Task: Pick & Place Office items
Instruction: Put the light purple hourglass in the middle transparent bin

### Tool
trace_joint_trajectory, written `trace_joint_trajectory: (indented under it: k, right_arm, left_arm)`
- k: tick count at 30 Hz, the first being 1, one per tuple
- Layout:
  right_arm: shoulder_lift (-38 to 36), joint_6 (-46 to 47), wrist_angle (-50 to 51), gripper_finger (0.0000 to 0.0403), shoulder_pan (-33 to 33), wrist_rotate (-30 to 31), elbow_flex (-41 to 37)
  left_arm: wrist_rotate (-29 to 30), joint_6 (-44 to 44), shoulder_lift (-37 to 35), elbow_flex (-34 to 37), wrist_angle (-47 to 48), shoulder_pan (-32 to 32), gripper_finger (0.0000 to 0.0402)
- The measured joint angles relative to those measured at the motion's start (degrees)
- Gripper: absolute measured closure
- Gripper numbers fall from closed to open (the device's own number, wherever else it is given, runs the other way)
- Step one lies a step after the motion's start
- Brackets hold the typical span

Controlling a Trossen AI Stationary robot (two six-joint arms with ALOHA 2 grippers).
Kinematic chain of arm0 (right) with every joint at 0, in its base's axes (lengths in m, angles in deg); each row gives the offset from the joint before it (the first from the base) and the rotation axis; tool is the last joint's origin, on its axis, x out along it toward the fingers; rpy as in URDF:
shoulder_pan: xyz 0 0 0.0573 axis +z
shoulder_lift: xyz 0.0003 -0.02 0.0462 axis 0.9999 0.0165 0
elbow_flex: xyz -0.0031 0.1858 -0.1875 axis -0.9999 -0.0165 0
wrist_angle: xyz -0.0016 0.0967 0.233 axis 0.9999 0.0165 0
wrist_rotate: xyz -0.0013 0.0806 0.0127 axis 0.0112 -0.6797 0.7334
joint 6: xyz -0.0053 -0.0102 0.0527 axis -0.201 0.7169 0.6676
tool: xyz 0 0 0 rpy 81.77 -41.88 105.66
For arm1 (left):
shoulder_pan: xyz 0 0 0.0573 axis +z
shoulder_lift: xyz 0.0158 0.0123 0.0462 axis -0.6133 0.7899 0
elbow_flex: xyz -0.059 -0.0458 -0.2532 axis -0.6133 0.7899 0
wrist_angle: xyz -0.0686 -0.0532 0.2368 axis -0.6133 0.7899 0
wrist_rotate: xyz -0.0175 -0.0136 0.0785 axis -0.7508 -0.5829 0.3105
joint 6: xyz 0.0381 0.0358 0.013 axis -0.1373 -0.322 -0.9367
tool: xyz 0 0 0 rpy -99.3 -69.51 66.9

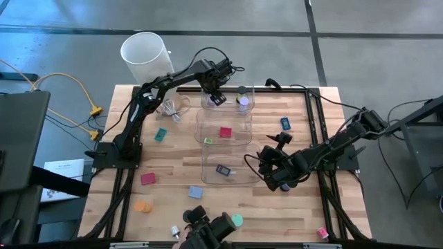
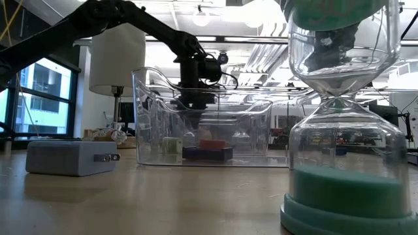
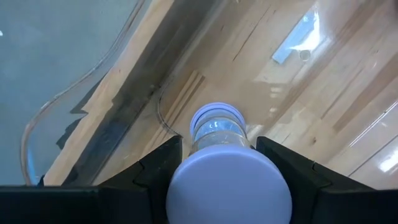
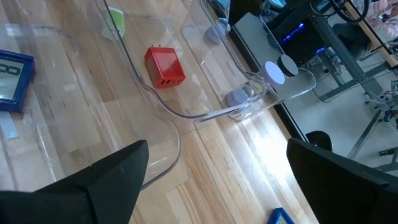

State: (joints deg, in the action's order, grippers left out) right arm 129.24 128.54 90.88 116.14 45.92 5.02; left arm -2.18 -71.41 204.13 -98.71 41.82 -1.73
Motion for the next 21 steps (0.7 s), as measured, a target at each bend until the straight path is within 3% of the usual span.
trace_joint_trajectory:
  k: [6, 16, 21]
  right_arm:
    - [0.0, 0.0, 0.0, 0.0031, 0.0, 0.0, 0.0]
    - [0.0, 0.2, 0.0, 0.0031, 0.0, 0.0, 0.0]
    - [0.0, 0.2, 0.0, 0.0031, 0.0, 0.0, 0.0]
  left_arm:
    - [0.0, -2.2, 0.0, 0.0, -0.5, 0.0, 0.02]
    - [0.2, -5.0, 0.0, 0.0, -0.7, -1.5, 0.0103]
    - [4.2, -10.5, -0.2, 0.0, -0.8, -2.2, 0.0091]
